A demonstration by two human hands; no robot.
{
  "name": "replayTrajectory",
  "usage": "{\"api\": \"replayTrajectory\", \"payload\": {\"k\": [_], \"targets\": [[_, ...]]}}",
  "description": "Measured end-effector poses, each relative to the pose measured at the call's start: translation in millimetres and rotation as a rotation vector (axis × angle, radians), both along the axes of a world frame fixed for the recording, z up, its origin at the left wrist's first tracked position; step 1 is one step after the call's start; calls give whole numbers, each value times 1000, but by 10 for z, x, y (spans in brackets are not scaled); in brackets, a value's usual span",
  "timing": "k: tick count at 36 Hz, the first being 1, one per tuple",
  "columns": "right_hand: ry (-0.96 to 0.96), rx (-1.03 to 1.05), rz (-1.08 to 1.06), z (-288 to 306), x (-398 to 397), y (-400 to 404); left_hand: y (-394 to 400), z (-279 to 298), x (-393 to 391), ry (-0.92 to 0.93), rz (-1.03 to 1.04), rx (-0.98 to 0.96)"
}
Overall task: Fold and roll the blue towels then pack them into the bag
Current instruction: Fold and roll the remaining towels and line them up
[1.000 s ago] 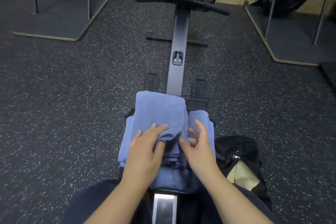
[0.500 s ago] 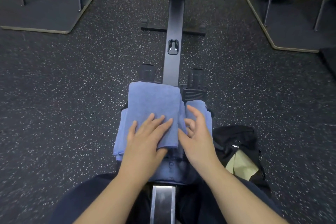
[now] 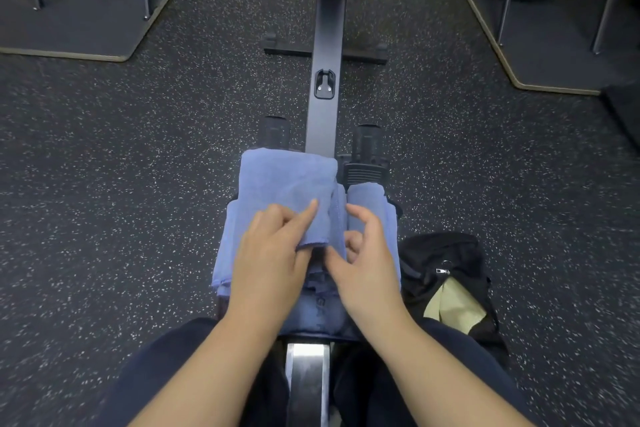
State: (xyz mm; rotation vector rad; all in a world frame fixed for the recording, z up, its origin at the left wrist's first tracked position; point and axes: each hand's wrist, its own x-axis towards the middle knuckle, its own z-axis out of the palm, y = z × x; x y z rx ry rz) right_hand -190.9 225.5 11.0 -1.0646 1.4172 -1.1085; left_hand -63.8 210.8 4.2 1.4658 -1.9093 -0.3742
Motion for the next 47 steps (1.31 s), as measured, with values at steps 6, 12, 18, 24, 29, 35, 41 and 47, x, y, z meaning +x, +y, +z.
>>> {"api": "replayTrajectory", "payload": {"k": [6, 12, 18, 24, 29, 35, 41, 47], "targets": [[20, 22, 39, 26, -19, 45, 30, -91, -44, -98, -95, 219], [83, 41, 31, 0, -20, 97, 111, -7, -76, 165, -26, 258], [121, 64, 55, -12, -45, 87, 59, -101, -77, 58, -113, 148], [259, 16, 141, -20, -84, 87, 77, -152, -22, -94, -183, 139], [372, 10, 185, -17, -102, 81, 102, -191, 48, -192, -87, 56], [355, -25, 82, -21, -113, 67, 115, -243, 187, -358, 19, 48], [327, -47, 49, -10, -128, 52, 124, -150, 296, -227, 45, 39], [329, -41, 46, 9, -136, 50, 58, -43, 480, -82, -16, 150]]}}
